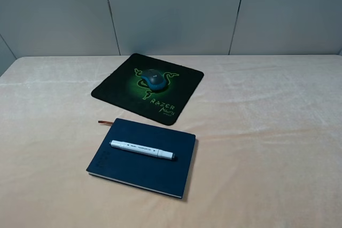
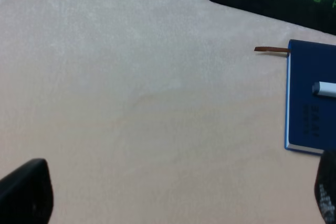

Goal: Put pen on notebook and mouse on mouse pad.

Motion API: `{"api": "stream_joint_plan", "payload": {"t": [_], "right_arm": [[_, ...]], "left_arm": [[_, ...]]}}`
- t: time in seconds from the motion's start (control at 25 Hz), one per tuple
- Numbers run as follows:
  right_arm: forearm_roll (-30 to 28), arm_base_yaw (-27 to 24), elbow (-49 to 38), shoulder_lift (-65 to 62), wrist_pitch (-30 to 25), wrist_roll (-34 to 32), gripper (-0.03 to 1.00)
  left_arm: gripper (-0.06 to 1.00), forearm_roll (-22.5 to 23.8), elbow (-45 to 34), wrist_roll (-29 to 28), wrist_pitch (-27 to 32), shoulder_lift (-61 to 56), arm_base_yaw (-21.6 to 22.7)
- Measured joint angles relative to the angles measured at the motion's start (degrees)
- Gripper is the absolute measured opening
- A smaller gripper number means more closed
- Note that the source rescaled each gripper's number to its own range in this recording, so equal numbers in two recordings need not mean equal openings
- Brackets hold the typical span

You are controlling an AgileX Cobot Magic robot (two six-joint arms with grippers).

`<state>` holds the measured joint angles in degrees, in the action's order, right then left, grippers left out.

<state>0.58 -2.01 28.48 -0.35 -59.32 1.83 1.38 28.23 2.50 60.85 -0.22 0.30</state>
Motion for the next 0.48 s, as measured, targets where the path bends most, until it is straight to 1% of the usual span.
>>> {"api": "stream_joint_plan", "payload": {"t": [0.48], "right_arm": [[-0.6,-0.1,0.0,0.0,0.0,-0.2,1.00]], "left_arm": [[1.00,0.0,0.0,0.0,0.0,0.0,0.0]]}}
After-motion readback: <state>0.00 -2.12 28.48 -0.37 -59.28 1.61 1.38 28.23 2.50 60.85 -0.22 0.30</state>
